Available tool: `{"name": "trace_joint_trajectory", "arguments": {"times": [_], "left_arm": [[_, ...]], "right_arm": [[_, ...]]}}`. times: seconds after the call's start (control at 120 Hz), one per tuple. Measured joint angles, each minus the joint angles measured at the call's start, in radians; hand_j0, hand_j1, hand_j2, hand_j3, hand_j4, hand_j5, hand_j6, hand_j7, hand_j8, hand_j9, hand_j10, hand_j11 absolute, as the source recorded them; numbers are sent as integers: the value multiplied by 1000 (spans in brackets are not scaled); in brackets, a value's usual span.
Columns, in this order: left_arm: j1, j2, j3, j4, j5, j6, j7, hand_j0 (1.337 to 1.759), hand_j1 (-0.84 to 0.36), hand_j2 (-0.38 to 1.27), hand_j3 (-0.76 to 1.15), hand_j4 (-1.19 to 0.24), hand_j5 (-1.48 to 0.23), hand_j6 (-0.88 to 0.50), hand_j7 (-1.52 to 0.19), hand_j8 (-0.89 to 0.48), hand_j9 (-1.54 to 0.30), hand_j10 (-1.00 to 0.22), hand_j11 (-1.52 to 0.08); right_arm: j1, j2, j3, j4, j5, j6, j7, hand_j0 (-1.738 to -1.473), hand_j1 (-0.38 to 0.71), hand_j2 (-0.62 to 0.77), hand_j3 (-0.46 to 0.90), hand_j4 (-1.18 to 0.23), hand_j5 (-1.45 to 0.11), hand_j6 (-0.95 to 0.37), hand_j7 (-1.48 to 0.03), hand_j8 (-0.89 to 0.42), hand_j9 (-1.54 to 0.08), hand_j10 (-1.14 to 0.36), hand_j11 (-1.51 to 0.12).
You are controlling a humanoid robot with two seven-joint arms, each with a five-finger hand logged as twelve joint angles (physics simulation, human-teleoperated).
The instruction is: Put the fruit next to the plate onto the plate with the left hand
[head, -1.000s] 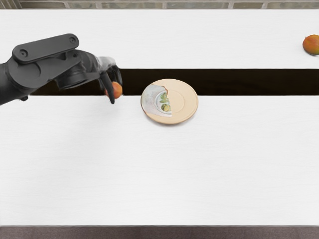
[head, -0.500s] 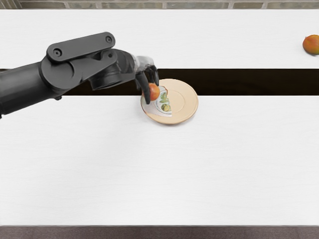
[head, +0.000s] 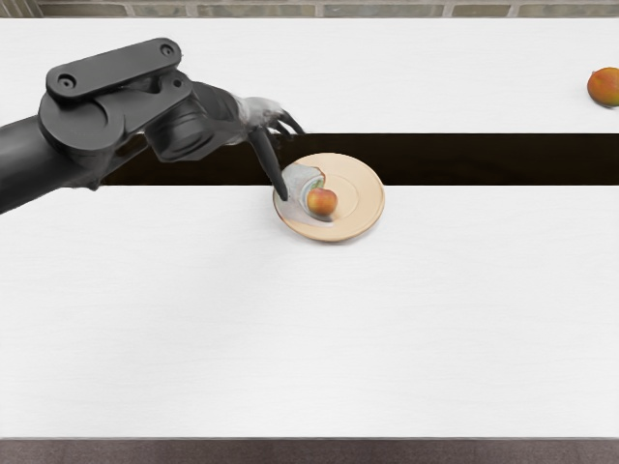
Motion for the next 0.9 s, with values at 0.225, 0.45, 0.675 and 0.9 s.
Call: {"name": "trace_joint_trajectory", "arguments": {"times": [0.225, 0.45, 0.675, 0.9], "left_arm": [[192, 151, -292, -13, -117, -46, 0, 1658, 261, 46, 0, -89, -116, -70, -114, -76, -114, -87, -114], [295, 367, -417, -18, -253, -243, 0, 1658, 306, 18, 0, -42, -54, -36, -53, -37, -53, -41, -53], [376, 545, -439, -13, -346, -447, 0, 1658, 321, 8, 0, -26, -33, -24, -33, -24, -33, -25, -33], [420, 680, -453, 4, -423, -497, 0, 1658, 326, 5, 0, -20, -26, -19, -26, -19, -26, -20, -26]], "right_arm": [[0, 0, 0, 1, 0, 0, 0, -1658, -349, 0, 0, 0, 0, 0, 0, 0, 0, 0, 0], [0, 0, -1, 2, 0, 0, 0, -1658, -349, 0, 0, 0, 0, 0, 0, 0, 0, 0, 0], [0, 0, -1, 2, 0, 1, 0, -1658, -349, 0, 0, 0, 0, 0, 0, 0, 0, 0, 0], [1, 0, -1, 2, 0, 1, 0, -1658, -349, 0, 0, 0, 0, 0, 0, 0, 0, 0, 0]]}}
